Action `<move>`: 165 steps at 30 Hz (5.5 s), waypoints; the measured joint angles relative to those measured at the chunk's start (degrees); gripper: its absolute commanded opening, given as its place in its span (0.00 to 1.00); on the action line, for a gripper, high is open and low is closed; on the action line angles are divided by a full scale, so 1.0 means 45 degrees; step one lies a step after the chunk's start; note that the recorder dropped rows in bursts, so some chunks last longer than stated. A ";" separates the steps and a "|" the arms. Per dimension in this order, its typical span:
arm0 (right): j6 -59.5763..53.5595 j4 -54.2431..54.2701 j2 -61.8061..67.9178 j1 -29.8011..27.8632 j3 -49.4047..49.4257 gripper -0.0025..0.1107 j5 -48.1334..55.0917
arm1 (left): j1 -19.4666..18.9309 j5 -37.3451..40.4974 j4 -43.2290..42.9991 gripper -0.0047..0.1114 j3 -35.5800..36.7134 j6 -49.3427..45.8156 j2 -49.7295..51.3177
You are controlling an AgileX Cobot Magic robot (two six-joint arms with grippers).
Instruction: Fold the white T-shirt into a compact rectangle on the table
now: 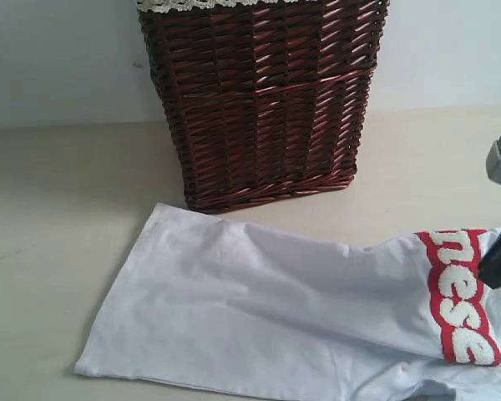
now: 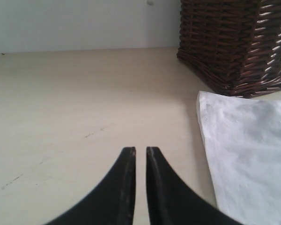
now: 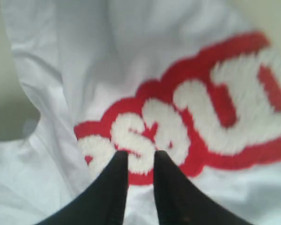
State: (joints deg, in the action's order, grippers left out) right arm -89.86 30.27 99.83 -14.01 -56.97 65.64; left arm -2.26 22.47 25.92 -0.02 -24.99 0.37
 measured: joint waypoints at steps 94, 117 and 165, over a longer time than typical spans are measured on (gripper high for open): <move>-0.3602 -0.4932 -0.1528 0.2325 0.6207 0.02 -0.3833 | 0.0000 0.0000 -0.0032 0.13 0.0000 0.0000 0.0000; -0.6174 -0.0631 -0.2267 0.2325 0.5187 0.57 -0.1239 | 0.0000 0.0000 -0.0032 0.13 0.0000 0.0000 0.0000; -0.0474 0.3664 -0.0789 0.2325 0.1550 0.36 -0.7547 | 0.0000 0.0000 -0.0032 0.13 0.0000 0.0000 0.0000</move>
State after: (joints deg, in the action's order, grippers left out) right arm -91.99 46.76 96.28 -3.55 -49.99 31.68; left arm -2.26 22.47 25.78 -0.02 -24.99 0.37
